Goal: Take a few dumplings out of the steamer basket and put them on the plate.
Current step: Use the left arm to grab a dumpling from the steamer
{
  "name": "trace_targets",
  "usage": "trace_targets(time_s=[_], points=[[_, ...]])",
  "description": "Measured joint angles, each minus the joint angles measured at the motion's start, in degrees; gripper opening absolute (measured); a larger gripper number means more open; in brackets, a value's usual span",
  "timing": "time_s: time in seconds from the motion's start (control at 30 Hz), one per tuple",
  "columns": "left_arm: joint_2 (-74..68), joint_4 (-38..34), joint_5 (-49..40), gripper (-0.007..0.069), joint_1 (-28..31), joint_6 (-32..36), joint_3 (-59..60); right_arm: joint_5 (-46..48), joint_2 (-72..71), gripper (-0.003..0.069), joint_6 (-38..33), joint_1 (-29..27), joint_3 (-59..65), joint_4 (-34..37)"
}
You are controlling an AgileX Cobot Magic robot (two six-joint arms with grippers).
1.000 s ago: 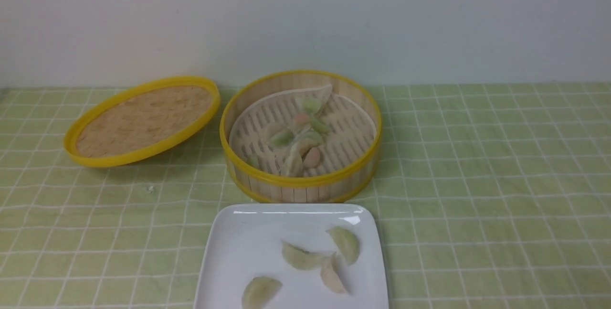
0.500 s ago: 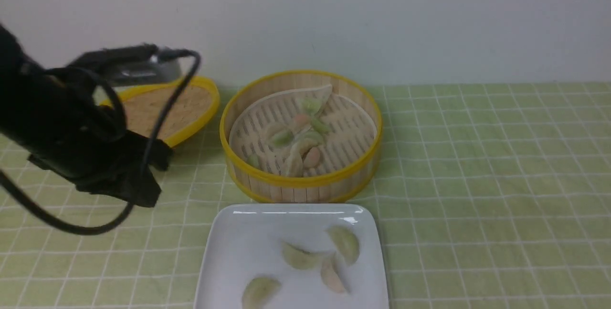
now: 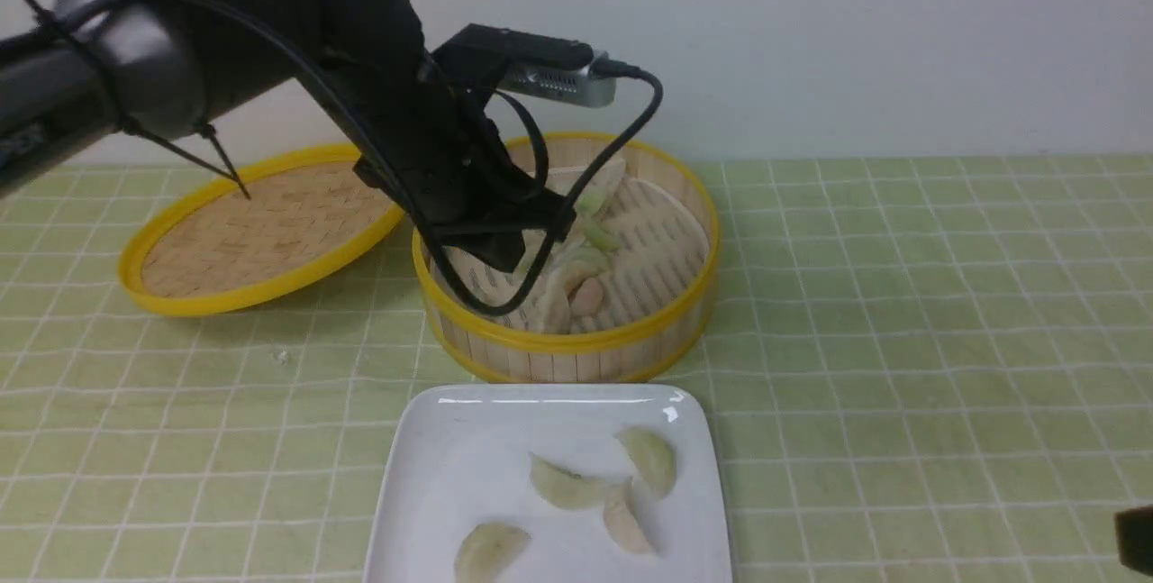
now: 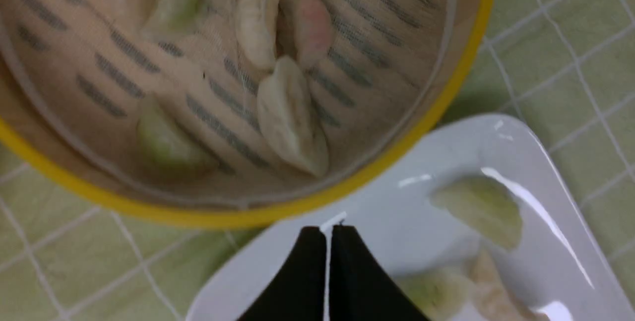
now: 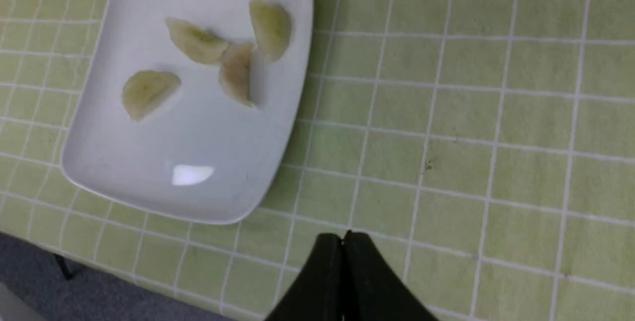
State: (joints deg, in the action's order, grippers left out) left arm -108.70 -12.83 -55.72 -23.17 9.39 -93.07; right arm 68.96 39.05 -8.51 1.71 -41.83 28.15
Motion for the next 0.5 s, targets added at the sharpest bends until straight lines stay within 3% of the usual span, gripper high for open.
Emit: trace_targets(time_s=[0.1, 0.27, 0.4, 0.5], points=[[-3.01, 0.73, 3.55, 0.0032, 0.0, 1.96, -0.4, -1.4, 0.0, -0.0014, -0.14, 0.0, 0.0, 0.71], [-7.58, 1.06, 10.48, 0.0159, 0.0, 3.24, -0.51, -2.0, 0.0, -0.0013, -0.22, 0.0, 0.0, 0.82], [-11.43, 0.66, 16.08, 0.034, 0.0, 3.24, -0.51, -2.38, 0.0, -0.0013, -0.26, 0.0, 0.0, 0.83], [-13.36, -0.21, 17.43, 0.0413, 0.0, 3.24, -0.51, -2.4, 0.0, -0.0013, -0.26, 0.0, 0.0, 0.83]])
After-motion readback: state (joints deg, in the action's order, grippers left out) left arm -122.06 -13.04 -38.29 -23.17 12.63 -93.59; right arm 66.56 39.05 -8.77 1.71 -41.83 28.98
